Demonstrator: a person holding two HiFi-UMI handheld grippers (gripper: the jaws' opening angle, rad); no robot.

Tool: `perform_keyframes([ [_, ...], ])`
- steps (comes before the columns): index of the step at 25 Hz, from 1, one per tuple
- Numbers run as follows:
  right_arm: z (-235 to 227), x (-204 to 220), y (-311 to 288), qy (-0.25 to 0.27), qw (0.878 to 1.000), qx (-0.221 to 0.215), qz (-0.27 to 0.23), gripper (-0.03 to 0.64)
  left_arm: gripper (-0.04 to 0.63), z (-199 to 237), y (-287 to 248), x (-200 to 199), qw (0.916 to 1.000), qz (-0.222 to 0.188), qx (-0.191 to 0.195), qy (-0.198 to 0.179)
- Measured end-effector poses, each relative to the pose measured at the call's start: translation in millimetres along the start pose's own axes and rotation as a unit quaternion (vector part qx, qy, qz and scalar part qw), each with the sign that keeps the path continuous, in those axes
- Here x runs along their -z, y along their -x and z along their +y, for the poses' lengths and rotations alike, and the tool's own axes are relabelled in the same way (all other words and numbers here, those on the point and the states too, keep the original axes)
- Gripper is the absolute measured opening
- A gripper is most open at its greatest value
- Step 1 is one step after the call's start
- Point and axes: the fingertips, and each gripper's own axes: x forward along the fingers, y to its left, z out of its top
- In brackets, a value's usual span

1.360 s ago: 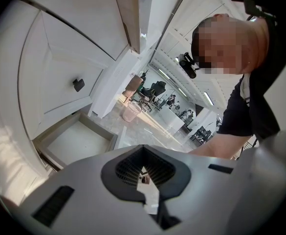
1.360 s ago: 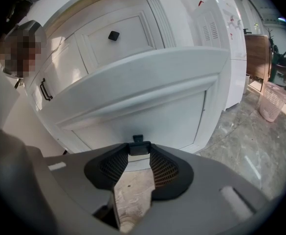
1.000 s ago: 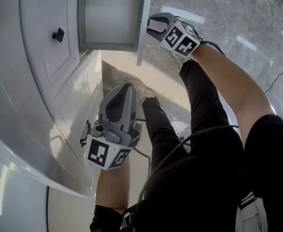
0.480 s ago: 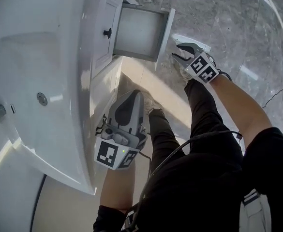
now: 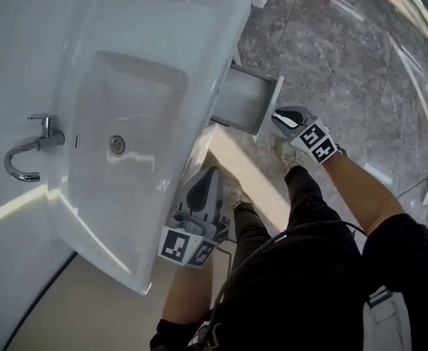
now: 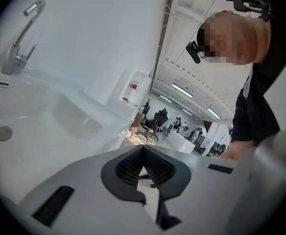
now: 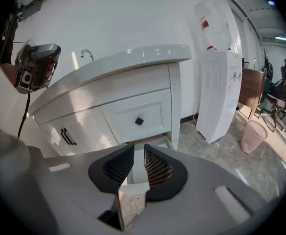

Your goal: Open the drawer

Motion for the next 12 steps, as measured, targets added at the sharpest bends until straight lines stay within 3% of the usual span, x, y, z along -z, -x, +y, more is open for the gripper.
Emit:
perform_keyframes([
  [12, 56.6, -179.2, 67.4, 0.068, 0.996, -0.029, -0.057, 0.017, -0.009, -19.0, 88.9, -116.6, 0.9946, -0.084, -0.054, -0.029],
])
